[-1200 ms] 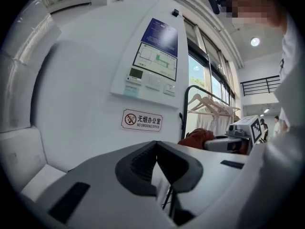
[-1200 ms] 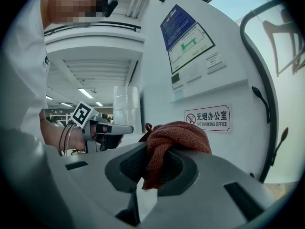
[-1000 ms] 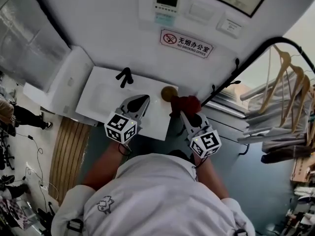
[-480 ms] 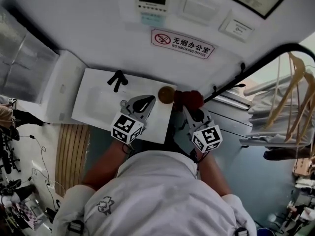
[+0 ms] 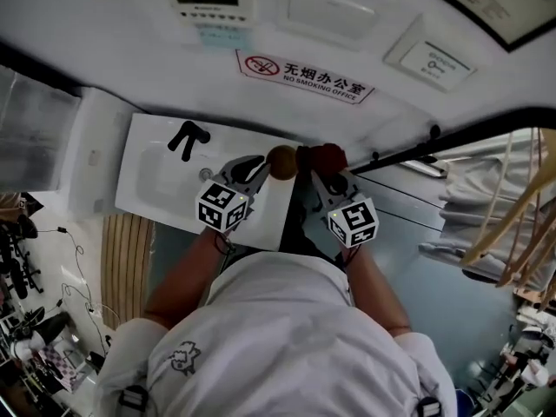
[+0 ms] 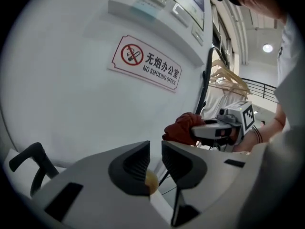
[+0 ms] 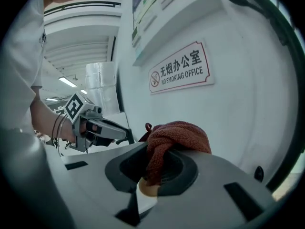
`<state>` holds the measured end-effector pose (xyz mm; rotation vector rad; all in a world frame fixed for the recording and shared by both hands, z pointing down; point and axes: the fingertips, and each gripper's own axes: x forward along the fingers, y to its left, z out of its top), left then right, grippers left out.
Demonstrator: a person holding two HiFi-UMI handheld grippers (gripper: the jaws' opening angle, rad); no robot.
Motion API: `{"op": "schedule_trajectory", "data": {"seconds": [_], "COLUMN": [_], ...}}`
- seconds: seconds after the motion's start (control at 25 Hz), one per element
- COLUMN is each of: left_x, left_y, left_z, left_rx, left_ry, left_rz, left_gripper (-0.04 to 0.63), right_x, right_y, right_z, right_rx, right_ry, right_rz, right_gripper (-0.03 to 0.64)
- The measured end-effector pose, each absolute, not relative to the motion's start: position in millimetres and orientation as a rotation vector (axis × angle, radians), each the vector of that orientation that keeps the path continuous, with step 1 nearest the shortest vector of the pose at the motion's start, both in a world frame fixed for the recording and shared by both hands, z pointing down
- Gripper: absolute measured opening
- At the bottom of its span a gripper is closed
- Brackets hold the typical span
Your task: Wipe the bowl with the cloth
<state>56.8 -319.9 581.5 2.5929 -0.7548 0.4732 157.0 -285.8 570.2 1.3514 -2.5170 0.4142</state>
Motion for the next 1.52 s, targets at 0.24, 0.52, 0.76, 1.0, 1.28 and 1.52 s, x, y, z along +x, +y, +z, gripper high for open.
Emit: {"op": "schedule_trajectory", "data": {"seconds": [0.24,0.52,0.76,1.0,1.28,1.52], "left_x": [62,62,60,55,54,57], "left_y": [-337,-340,-347,-347,-343,-345], "left_z": [644,702,750,793,817,819], "left_rx": [2.475,2.336,2.238,2.100,2.008,2.007], "left_ry": [-0.772,-0.776,-0.809,-0.838,-0.818,-0.847], "left_rz": [0.616,0.763,0.868,0.915,0.846,0.835], "left_gripper": [0.127,0.152,0.164,0.166,0.145,0.041], "right_x": [161,154,152,149,143,139], "right_y": [-302,-311,-317,-318,-313,-311], "right_z": [615,650,672,691,695,695], "right_rx": [1.257,1.148,1.113,1.086,1.046,1.040], "right_ry": [-2.502,-2.503,-2.485,-2.471,-2.471,-2.470], "right_rz": [0.485,0.520,0.523,0.541,0.549,0.553], "right_gripper": [0.051,0.051,0.051,0.051,0.051,0.052]}}
